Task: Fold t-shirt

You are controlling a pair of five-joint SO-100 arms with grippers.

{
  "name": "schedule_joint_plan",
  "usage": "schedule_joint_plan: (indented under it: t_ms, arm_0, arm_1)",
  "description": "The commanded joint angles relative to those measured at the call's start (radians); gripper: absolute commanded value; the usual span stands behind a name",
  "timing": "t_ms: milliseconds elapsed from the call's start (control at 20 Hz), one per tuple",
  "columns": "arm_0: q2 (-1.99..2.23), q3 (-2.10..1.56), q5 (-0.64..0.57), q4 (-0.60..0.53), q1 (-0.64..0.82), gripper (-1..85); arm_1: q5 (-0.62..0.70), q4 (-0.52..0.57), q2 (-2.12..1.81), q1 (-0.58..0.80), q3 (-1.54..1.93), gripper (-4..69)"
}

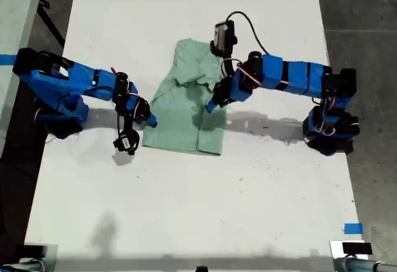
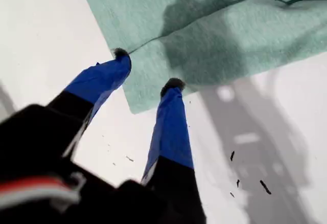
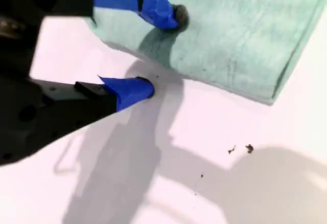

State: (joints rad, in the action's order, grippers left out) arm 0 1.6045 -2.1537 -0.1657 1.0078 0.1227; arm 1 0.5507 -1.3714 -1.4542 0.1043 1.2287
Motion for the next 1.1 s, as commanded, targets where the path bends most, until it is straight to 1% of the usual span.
schedule_joint_plan:
  t_ms: [0, 50, 100, 150, 200, 300, 350, 400, 500, 600, 650, 800, 900, 950, 1000, 1050]
  arm_0:
    - [-0.020, 0.043, 0.003, -0.021, 0.018, 20.3]
    - [-0.040, 0.052, 0.005, -0.020, 0.026, 17.9]
    - [-0.051, 0.063, 0.011, -0.011, 0.031, 11.6]
    - [-0.051, 0.063, 0.017, -0.012, 0.031, 1.9]
    - [-0.051, 0.067, 0.008, -0.018, 0.029, 0.0]
    - [-0.043, 0.075, -0.002, -0.023, 0.021, 0.0]
    - [-0.028, 0.089, -0.002, -0.006, 0.021, 0.0]
    - [0.000, 0.112, -0.002, 0.031, 0.020, 0.0]
    - [0.054, 0.201, -0.015, 0.147, 0.017, 0.0]
    - [0.061, 0.324, -0.061, 0.196, 0.000, 0.0]
    - [0.032, 0.394, -0.095, 0.193, -0.015, 0.0]
    - [-0.186, 0.661, -0.150, 0.206, -0.067, 0.0]
    - [-0.390, 0.897, -0.190, 0.236, -0.101, 0.0]
    - [-0.508, 1.032, -0.206, 0.273, -0.115, 0.0]
    - [-0.618, 1.169, -0.213, 0.334, -0.123, 0.0]
    - [-0.719, 1.321, -0.216, 0.420, -0.137, 1.5]
  arm_1:
    - [0.008, 0.023, -0.098, 0.000, 0.003, 17.5]
    - [0.008, 0.023, -0.106, 0.002, 0.011, 17.4]
    - [0.008, 0.028, -0.114, 0.005, 0.020, 17.4]
    - [0.005, 0.032, -0.121, 0.006, 0.032, 17.4]
    - [0.002, 0.040, -0.129, 0.006, 0.048, 17.4]
    - [-0.012, 0.055, -0.146, 0.002, 0.080, 17.4]
    - [-0.017, 0.061, -0.153, -0.002, 0.091, 17.5]
    - [-0.023, 0.066, -0.163, -0.003, 0.106, 17.5]
    - [-0.031, 0.078, -0.187, -0.003, 0.138, 17.6]
    - [-0.037, 0.095, -0.209, -0.003, 0.169, 17.8]
    - [-0.040, 0.106, -0.216, -0.003, 0.183, 17.8]
    - [-0.048, 0.115, -0.230, -0.009, 0.201, 17.8]
    - [-0.054, 0.117, -0.244, -0.012, 0.215, 17.9]
    - [-0.057, 0.118, -0.252, -0.014, 0.222, 17.9]
    - [-0.060, 0.118, -0.262, -0.017, 0.232, 17.9]
    - [-0.064, 0.120, -0.276, -0.018, 0.247, 17.9]
